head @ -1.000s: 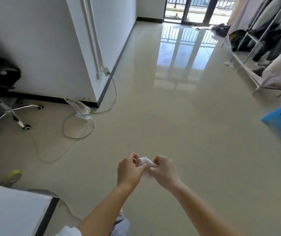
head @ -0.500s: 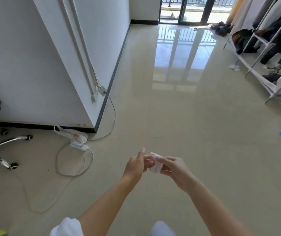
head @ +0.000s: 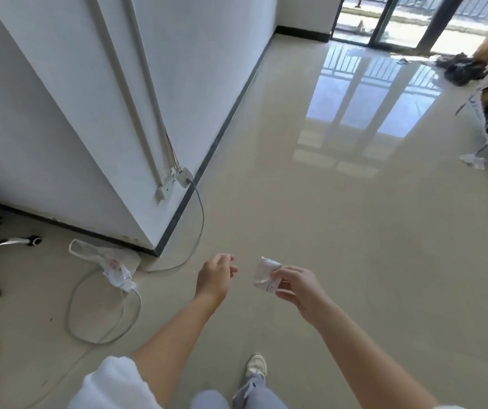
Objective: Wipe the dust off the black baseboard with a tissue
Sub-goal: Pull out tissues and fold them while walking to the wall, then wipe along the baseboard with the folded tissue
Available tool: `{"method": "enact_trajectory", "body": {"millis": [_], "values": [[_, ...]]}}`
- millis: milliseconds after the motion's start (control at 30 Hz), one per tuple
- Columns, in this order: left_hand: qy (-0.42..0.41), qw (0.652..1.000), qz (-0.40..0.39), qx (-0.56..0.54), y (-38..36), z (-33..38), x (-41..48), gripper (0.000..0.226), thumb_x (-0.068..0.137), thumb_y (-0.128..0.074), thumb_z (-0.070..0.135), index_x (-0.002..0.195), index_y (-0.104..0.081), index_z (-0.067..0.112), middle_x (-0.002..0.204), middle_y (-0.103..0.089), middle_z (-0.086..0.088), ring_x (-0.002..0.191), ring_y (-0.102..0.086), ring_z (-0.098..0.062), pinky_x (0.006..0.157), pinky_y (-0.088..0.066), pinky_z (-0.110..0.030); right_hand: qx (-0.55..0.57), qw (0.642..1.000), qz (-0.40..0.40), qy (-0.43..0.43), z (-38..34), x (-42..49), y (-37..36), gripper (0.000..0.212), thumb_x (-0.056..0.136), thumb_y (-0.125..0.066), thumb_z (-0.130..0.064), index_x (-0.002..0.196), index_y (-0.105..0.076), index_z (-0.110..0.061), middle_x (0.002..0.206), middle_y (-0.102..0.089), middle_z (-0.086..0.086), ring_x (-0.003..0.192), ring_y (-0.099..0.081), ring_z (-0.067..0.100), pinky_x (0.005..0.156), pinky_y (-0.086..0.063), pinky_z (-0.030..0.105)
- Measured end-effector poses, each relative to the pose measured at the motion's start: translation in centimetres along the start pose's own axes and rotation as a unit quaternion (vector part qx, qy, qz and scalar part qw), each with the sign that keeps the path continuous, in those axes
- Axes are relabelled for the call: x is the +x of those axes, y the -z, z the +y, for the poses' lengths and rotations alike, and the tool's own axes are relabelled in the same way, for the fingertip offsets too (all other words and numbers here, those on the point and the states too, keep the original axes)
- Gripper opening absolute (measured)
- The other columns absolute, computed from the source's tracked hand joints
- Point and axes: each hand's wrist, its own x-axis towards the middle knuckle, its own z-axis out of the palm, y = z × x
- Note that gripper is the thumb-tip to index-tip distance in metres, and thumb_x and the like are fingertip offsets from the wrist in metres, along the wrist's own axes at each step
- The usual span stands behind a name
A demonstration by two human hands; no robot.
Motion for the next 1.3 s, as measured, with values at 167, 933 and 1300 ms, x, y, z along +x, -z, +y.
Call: {"method": "enact_trajectory", "body": {"millis": [167, 933, 1300], "values": [[0.04, 0.997, 0.057, -0.017, 0.7, 3.7, 8.2, 0.02, 0.095, -0.045, 0.021, 0.085, -0.063, 0.022, 0.086, -0.067, 0.001, 0.091, -0.062, -0.023, 0.082, -0.047, -0.034, -0.067, 0.997, -0.03, -0.021, -7.4, 8.7, -2.5, 0.007, 0.078, -0.066, -0.006, 0.084, -0.069, -0.009, 0.073, -0.064, 0.005, 0.065, -0.06, 0.015, 0.062, -0.047, 0.024], [0.291, 0.876, 0.364, -0.126, 7.9, -16.7, 55.1, 0.019, 0.093, -0.046, 0.019, 0.089, -0.058, 0.005, 0.088, -0.058, -0.01, 0.099, -0.058, -0.035, 0.081, -0.042, -0.037, -0.374, 0.905, -0.195, -0.054, -2.5, 60.8, -24.3, 0.011, 0.08, -0.064, -0.012, 0.069, -0.063, -0.011, 0.068, -0.057, 0.004, 0.066, -0.052, 0.019, 0.065, -0.042, 0.031], [0.249, 0.873, 0.415, 0.056, 6.3, -39.2, 68.7, 0.053, 0.099, -0.035, 0.019, 0.151, -0.029, 0.013, 0.158, -0.025, 0.0, 0.144, -0.024, -0.015, 0.116, -0.019, -0.029, -0.427, 0.855, -0.293, -0.041, 18.1, 80.3, -34.2, 0.018, 0.082, -0.055, -0.022, 0.078, -0.058, -0.004, 0.071, -0.057, 0.005, 0.067, -0.055, 0.021, 0.073, -0.055, 0.042]]}}
